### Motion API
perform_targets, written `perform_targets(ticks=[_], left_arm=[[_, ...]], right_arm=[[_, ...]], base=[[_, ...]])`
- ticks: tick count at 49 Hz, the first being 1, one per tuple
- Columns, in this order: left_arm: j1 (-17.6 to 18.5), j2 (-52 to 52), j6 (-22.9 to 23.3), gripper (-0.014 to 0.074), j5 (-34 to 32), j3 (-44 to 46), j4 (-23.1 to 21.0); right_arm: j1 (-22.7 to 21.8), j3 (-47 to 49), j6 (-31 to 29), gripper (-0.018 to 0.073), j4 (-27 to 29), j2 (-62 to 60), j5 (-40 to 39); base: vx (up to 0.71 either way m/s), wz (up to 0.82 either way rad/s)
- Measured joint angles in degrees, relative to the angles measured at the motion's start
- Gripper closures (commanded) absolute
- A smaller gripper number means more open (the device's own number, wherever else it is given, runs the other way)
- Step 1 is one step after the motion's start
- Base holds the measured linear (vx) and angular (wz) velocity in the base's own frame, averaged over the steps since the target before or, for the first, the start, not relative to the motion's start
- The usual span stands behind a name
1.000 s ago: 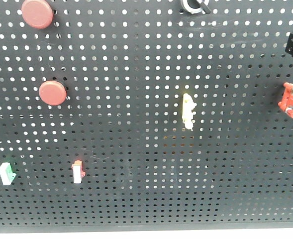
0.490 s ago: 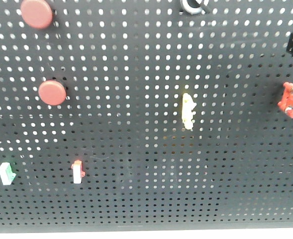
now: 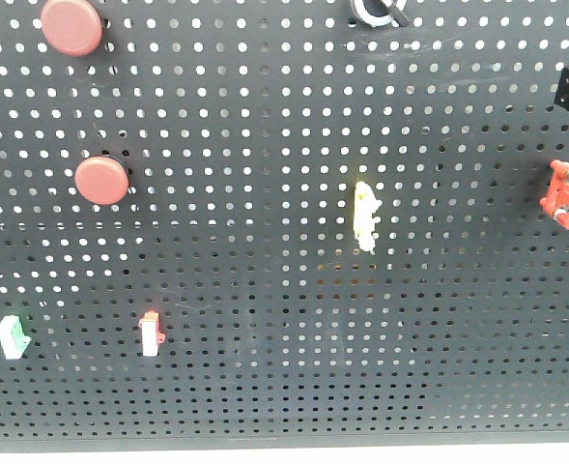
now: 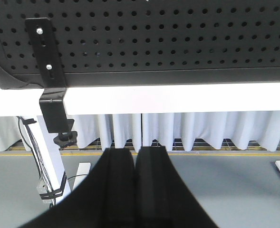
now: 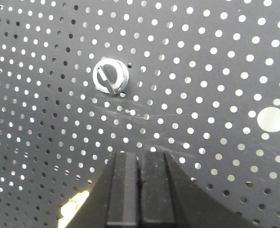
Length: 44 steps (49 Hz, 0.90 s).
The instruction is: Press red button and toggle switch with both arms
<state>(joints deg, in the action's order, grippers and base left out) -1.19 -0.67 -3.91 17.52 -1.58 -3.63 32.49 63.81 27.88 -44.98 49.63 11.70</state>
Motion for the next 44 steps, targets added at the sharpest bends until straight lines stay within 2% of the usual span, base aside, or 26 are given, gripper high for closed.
perform_targets(ticks=[14, 18, 22, 25, 30, 34, 39, 44], left_arm=[[0.0, 0.0, 0.0, 0.0594, 0.0, 0.0, 0.0], [0.0, 0.0, 0.0, 0.0594, 0.05, 0.0, 0.0], [0.0, 0.0, 0.0, 0.0594, 0.08, 0.0, -0.05], [0.0, 0.0, 0.0, 0.0594, 0.07, 0.0, -0.05], [0.0, 0.0, 0.0, 0.0594, 0.13, 0.0, -0.05], [0.0, 0.0, 0.0, 0.0594, 0.21, 0.0, -0.05], [0.0, 0.0, 0.0, 0.0594, 0.51, 0.0, -0.05], [0.0, 0.0, 0.0, 0.0594, 0.51, 0.0, -0.05]], right_arm=[[0.0, 0.0, 0.0, 0.0563, 1.09, 0.0, 0.06], [-0.07, -0.2, -2.1, 0.0563, 6.39, -0.78, 1.03], [-1.92, -2.97, -9.86, 0.0563, 15.65, -3.95, 1.66], [-6.05, -7.25, -17.72, 0.0563, 24.15, -7.89, 0.02], [-14.47, -16.99, -30.75, 0.0563, 34.85, -16.32, -6.85], [-21.23, -26.54, -37.64, 0.0563, 42.22, -23.07, -13.54], [-28.56, -36.71, -41.38, 0.0563, 48.49, -31.58, -19.64], [-33.65, -46.38, -41.3, 0.0563, 50.46, -39.27, -21.65]], base=[[0.0, 0.0], [0.0, 0.0], [0.0, 0.0], [0.0, 0.0], [0.0, 0.0], [0.0, 0.0], [0.0, 0.0], [0.0, 0.0]])
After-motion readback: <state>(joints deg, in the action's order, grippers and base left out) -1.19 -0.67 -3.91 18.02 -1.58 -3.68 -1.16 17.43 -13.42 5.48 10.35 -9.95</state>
